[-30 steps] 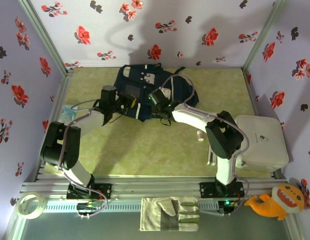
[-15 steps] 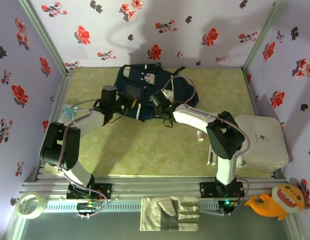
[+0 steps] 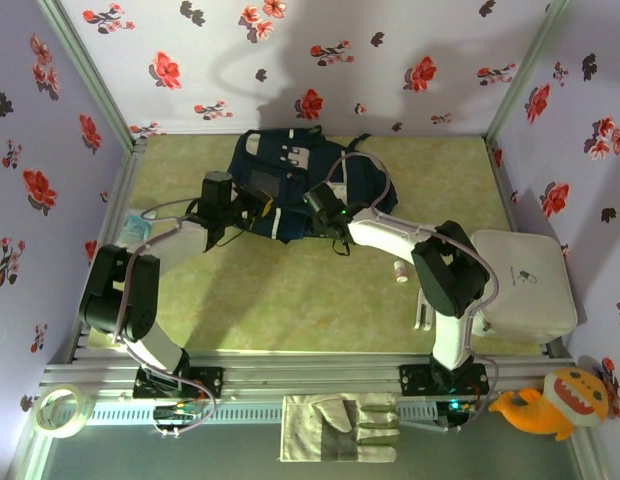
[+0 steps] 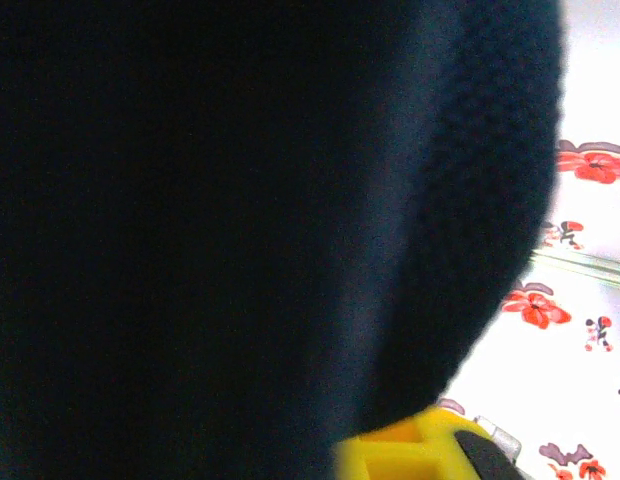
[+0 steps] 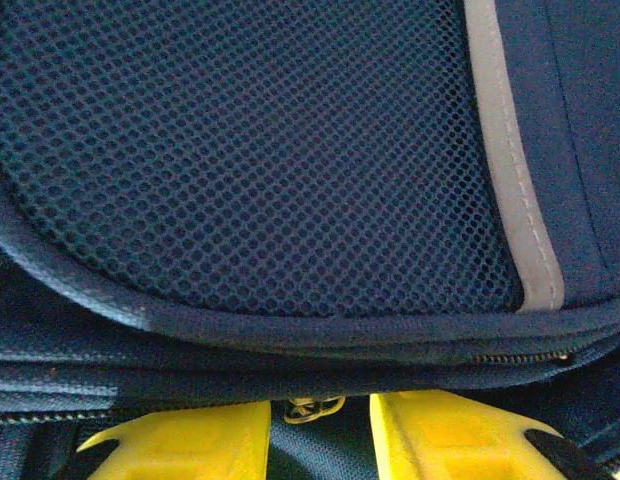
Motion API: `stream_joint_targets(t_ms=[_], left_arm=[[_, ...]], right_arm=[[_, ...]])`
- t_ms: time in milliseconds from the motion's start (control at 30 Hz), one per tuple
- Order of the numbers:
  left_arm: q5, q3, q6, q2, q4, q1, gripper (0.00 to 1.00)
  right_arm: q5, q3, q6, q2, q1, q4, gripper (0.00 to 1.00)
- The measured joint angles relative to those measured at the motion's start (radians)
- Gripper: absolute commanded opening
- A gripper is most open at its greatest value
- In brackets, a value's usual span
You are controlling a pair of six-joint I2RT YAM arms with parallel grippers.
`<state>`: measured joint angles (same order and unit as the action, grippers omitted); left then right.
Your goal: Pack books, pencil case, and school supplies into a backpack
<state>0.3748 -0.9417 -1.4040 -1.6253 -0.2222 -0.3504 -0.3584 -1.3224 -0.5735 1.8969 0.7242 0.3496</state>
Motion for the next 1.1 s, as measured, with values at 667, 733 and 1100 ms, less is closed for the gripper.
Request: stream_joint_targets(t_ms=[667,733,1100], left_arm=[[0.011,0.027,0.030,0.021,-0.001,0.038,0.00],[0.024,0.034,0.035,0.021,-0.001,0.048,0.00],[0.055,0.043,0.072,0.022,0.017,0.084,0.00]], right_arm=[[-0.084,-0.053,0.142,-0.006,0.000,0.047,0.18],[-0.084,-0.021,0.147,-0.025,-0.004,0.045,0.18],[-0.017,0.056,0.195,-0.051,-0.094,0.031,0.19]])
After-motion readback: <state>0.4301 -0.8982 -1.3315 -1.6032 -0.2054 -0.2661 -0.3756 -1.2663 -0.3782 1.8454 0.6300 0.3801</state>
